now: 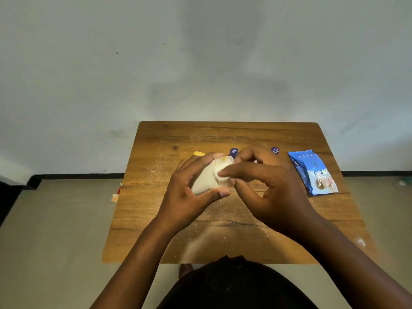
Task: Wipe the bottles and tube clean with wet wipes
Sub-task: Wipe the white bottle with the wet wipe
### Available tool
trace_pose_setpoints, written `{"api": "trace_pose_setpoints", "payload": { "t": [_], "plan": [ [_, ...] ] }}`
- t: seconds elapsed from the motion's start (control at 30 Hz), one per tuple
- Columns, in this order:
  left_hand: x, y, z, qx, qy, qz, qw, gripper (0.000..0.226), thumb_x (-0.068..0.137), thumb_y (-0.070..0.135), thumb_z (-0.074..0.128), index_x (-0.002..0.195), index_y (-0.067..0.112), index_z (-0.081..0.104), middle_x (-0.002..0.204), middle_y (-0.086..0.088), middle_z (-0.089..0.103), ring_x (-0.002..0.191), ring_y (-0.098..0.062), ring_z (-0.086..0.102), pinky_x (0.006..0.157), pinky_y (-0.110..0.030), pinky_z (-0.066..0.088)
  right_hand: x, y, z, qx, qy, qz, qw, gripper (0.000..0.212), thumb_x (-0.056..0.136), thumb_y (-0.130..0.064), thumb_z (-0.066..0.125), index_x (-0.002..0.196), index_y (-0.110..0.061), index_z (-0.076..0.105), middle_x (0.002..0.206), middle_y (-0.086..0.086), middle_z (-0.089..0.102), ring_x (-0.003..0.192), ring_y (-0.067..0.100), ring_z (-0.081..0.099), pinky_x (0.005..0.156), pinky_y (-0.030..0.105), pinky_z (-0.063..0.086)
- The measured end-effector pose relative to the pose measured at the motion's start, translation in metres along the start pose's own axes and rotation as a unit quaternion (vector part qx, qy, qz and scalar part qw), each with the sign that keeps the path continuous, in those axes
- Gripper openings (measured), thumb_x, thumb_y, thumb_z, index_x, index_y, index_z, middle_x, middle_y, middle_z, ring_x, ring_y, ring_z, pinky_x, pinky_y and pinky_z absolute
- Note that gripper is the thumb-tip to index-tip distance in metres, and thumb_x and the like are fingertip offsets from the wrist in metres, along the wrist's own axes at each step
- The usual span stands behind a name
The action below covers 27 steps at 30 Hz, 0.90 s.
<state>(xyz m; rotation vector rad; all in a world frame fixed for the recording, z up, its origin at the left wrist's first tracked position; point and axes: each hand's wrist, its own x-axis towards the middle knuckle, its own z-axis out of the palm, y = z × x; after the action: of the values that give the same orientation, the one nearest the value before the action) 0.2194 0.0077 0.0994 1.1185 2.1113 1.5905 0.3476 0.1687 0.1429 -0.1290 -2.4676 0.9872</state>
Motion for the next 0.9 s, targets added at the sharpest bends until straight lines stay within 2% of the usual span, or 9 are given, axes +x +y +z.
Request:
{"api": "trace_pose_setpoints", "payload": {
  "t": [0.1,0.2,0.33,0.4,0.5,0.6,0.77,0.83,0.9],
  "plan": [
    [-0.001,-0.005,0.002,0.015,0.0,-0.006,1.0,0.062,0.077,0.041,0.085,0.135,0.044,0.06,0.126,0.013,0.063,0.119,-0.025,0.057,0.091,-0.059,0.052,-0.004,0.006,-0.001,-0.015,-0.028,-0.026,0.999,0.018,0.09,-0.02,0.072,0.106,-0.025,0.082,0.103,-0.005,0.063,0.098,0.013,0.061,0.072,0.022,0.049],
    [0.0,-0.006,0.001,0.046,-0.013,-0.006,0.999,0.064,0.076,0.045,0.085,0.135,0.039,0.062,0.125,0.015,0.063,0.12,-0.021,0.055,0.094,-0.056,0.049,-0.004,0.009,0.002,0.011,-0.006,0.017,1.0,0.02,0.091,-0.021,0.073,0.109,-0.026,0.081,0.1,-0.008,0.066,0.095,0.009,0.062,0.07,0.016,0.048],
    [0.001,-0.006,-0.002,0.085,-0.025,0.017,0.996,0.066,0.074,0.056,0.083,0.134,0.052,0.056,0.127,0.021,0.061,0.122,-0.017,0.053,0.095,-0.045,0.05,0.004,0.008,0.007,0.016,0.047,0.101,0.994,0.019,0.096,-0.024,0.073,0.114,-0.027,0.079,0.098,-0.011,0.07,0.09,0.005,0.061,0.067,0.014,0.046],
    [0.001,-0.006,-0.004,0.083,-0.028,0.018,0.996,0.066,0.075,0.057,0.082,0.135,0.055,0.054,0.128,0.022,0.061,0.122,-0.018,0.054,0.094,-0.046,0.051,0.007,0.007,0.007,0.015,0.051,0.12,0.991,0.021,0.096,-0.025,0.074,0.115,-0.025,0.08,0.099,-0.012,0.07,0.089,0.003,0.06,0.068,0.011,0.046],
    [0.003,-0.004,-0.005,0.04,-0.032,0.012,0.999,0.065,0.076,0.052,0.083,0.136,0.052,0.056,0.131,0.021,0.062,0.124,-0.019,0.057,0.093,-0.049,0.054,0.008,0.005,0.002,0.009,0.029,0.077,0.997,0.02,0.096,-0.022,0.072,0.114,-0.021,0.08,0.103,-0.009,0.068,0.094,0.002,0.06,0.072,0.007,0.046],
    [0.002,-0.004,-0.004,-0.024,-0.036,-0.006,0.999,0.065,0.078,0.043,0.083,0.138,0.037,0.061,0.132,0.013,0.066,0.125,-0.022,0.061,0.095,-0.045,0.057,0.003,0.003,-0.001,0.035,-0.003,0.03,0.999,0.02,0.092,-0.014,0.075,0.11,-0.022,0.081,0.102,-0.007,0.065,0.097,0.008,0.063,0.075,0.008,0.049],
    [-0.002,-0.011,0.002,-0.12,-0.032,-0.035,0.992,0.057,0.083,0.03,0.078,0.137,0.024,0.061,0.136,0.013,0.067,0.129,-0.012,0.061,0.099,-0.024,0.051,-0.006,0.005,0.0,0.091,-0.026,0.043,0.995,0.018,0.092,-0.026,0.071,0.107,-0.029,0.08,0.104,-0.011,0.064,0.103,0.014,0.063,0.076,0.012,0.048],
    [-0.004,-0.014,0.004,-0.151,-0.034,-0.055,0.986,0.059,0.084,0.032,0.077,0.139,0.023,0.059,0.14,0.011,0.065,0.133,-0.012,0.059,0.104,-0.026,0.05,-0.007,0.006,0.003,0.097,-0.021,0.053,0.994,0.019,0.092,-0.03,0.07,0.107,-0.031,0.08,0.103,-0.015,0.065,0.101,0.016,0.064,0.073,0.014,0.049],
    [-0.005,-0.015,0.004,-0.169,-0.039,-0.064,0.983,0.066,0.083,0.047,0.079,0.141,0.023,0.057,0.143,0.007,0.064,0.136,-0.014,0.057,0.108,-0.03,0.049,-0.006,0.005,0.006,0.104,-0.004,0.06,0.993,0.018,0.091,-0.027,0.073,0.107,-0.032,0.08,0.1,-0.016,0.066,0.097,0.016,0.065,0.069,0.018,0.05]
  ]
}}
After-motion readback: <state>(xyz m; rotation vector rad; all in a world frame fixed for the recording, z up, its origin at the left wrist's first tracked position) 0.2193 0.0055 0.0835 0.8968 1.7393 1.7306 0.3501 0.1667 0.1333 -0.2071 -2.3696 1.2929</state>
